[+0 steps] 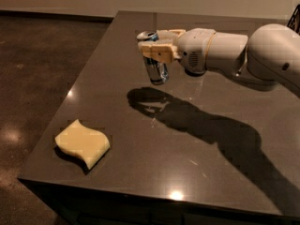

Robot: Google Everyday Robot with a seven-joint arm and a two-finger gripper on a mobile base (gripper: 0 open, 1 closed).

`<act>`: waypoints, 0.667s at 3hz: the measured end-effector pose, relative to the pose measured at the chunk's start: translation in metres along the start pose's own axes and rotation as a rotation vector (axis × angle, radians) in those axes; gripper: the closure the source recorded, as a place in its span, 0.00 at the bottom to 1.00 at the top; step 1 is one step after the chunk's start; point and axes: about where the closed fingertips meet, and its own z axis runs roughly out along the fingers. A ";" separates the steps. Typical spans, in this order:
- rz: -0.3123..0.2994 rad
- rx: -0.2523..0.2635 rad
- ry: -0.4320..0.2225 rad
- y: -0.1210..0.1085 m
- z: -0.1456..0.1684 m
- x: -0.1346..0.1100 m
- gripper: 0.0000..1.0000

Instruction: Place redbull can upright

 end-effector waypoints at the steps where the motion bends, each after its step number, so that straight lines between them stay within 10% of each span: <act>1: 0.012 0.008 -0.085 -0.004 -0.006 0.007 1.00; 2: 0.030 0.011 -0.117 -0.006 -0.009 0.019 1.00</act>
Offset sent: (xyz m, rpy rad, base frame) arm 0.0001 -0.0268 -0.0316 0.1590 -0.0378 -0.0257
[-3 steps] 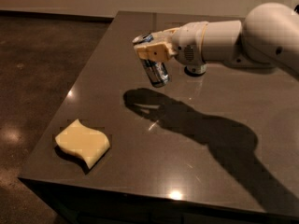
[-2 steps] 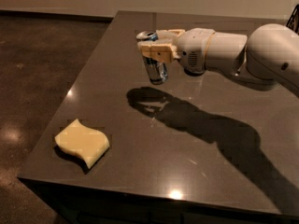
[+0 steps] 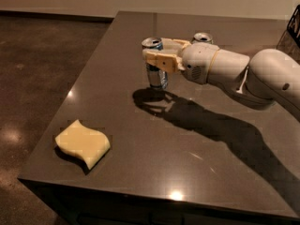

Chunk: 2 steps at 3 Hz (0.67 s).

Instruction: Place redbull can upright

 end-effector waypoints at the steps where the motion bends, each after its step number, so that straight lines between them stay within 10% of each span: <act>1: 0.004 -0.013 -0.042 -0.002 -0.003 0.006 1.00; 2: 0.008 -0.024 -0.069 -0.004 -0.006 0.013 0.82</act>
Offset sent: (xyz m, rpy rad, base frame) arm 0.0015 -0.0172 -0.0225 0.0940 -0.0420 0.0289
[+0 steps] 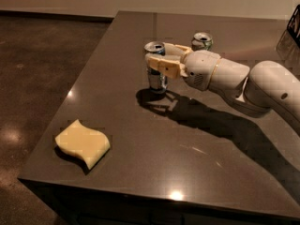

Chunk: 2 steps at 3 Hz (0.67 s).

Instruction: Place redbull can upright

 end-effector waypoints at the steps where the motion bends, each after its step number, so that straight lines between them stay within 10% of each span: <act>1: 0.007 -0.008 -0.012 -0.003 -0.003 0.008 0.60; 2: 0.006 -0.012 -0.012 -0.001 -0.001 0.007 0.36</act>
Offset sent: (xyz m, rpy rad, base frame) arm 0.0010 -0.0028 -0.0071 0.0125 -0.0011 0.0077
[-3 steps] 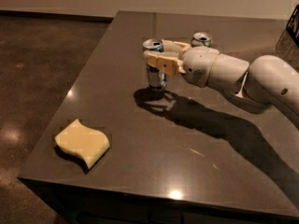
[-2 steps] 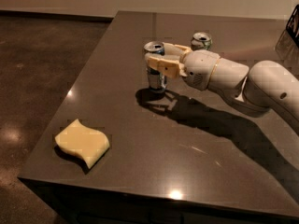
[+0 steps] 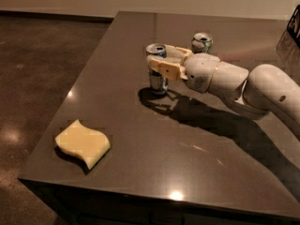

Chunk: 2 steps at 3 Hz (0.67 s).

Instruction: Place redbull can upright

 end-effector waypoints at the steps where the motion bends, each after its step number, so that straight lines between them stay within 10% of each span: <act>1: -0.001 -0.004 0.000 0.002 0.002 0.000 0.13; 2: -0.001 -0.008 0.000 0.003 0.004 -0.001 0.00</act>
Offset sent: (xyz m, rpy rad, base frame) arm -0.0005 0.0025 0.0006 -0.0004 -0.0009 0.0040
